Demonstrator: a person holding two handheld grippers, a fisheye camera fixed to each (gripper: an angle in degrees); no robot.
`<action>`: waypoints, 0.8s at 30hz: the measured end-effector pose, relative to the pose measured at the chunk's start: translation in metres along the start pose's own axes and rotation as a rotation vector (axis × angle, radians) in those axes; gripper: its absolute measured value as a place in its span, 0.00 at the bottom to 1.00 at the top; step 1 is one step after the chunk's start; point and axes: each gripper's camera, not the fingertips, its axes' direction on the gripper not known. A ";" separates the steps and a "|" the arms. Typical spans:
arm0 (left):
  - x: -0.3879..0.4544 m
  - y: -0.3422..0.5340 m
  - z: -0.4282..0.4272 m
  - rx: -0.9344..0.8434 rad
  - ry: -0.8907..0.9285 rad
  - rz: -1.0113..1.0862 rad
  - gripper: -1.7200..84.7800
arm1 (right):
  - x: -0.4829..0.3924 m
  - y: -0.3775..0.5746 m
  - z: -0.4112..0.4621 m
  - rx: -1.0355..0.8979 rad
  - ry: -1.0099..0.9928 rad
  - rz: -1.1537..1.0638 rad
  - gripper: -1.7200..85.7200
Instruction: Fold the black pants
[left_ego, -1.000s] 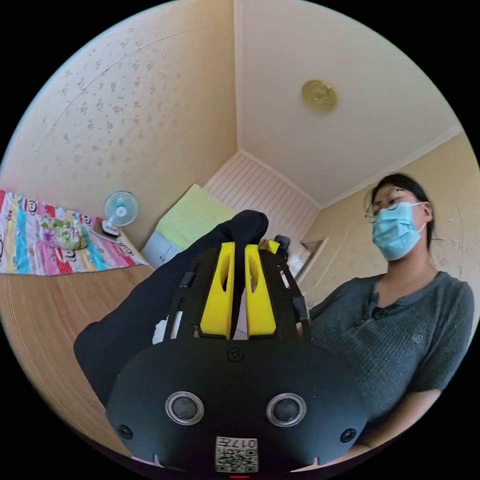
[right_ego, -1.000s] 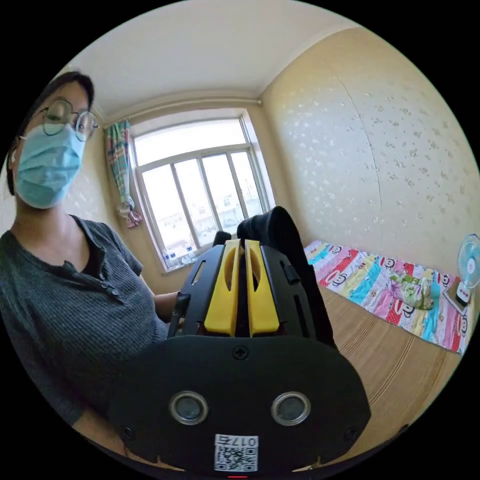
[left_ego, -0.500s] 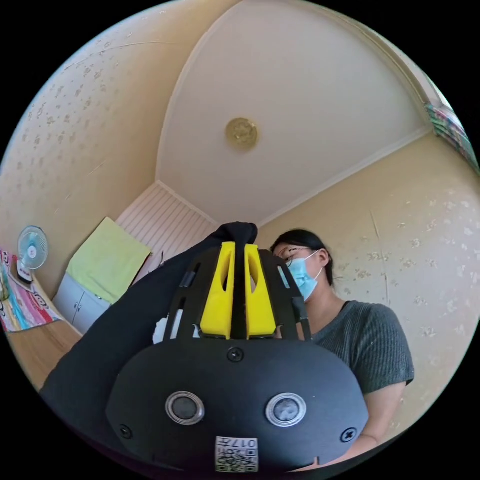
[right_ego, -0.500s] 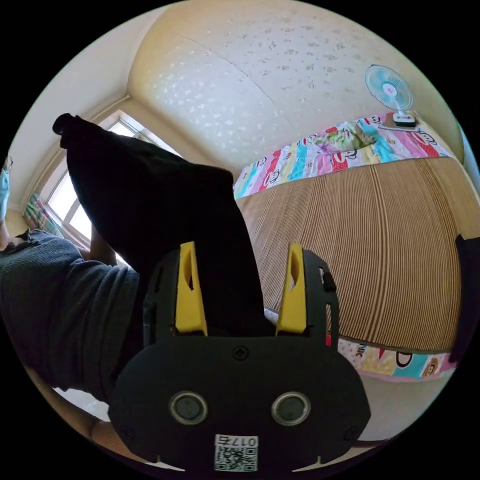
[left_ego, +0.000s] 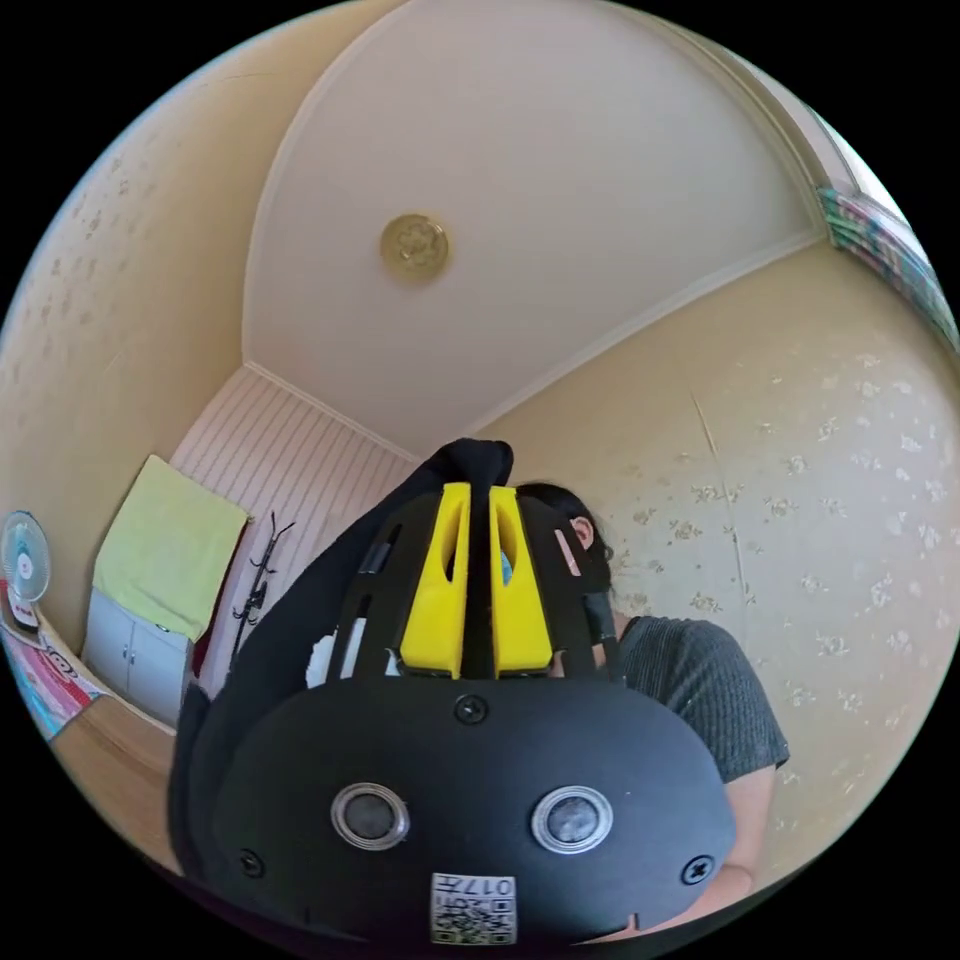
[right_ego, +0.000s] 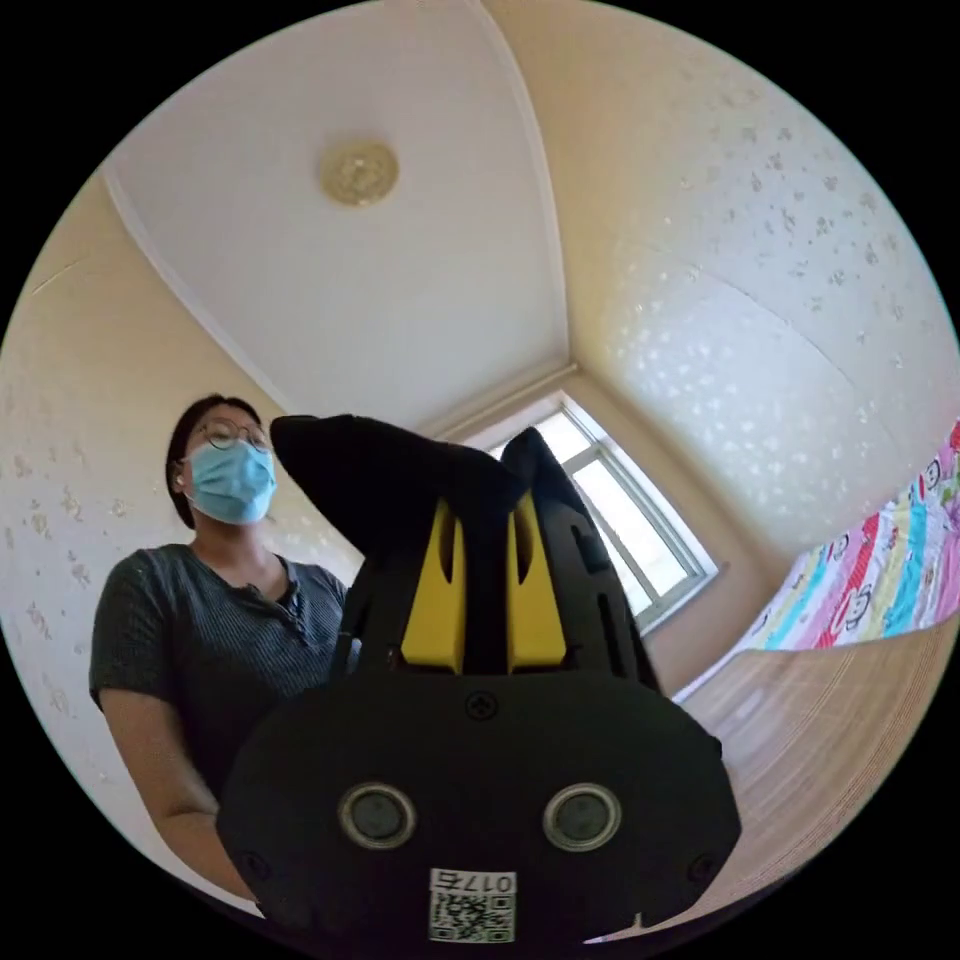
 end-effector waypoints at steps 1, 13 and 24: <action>0.007 0.002 -0.008 -0.024 -0.045 0.012 0.06 | -0.019 -0.028 -0.018 0.071 -0.014 -0.033 0.10; -0.011 0.065 -0.029 -0.257 -0.492 -0.267 0.06 | -0.200 -0.335 0.158 -0.188 0.356 -0.669 0.09; 0.025 0.125 -0.233 -0.032 -1.272 -0.875 0.16 | 0.243 -0.207 0.430 -1.260 0.917 0.329 0.13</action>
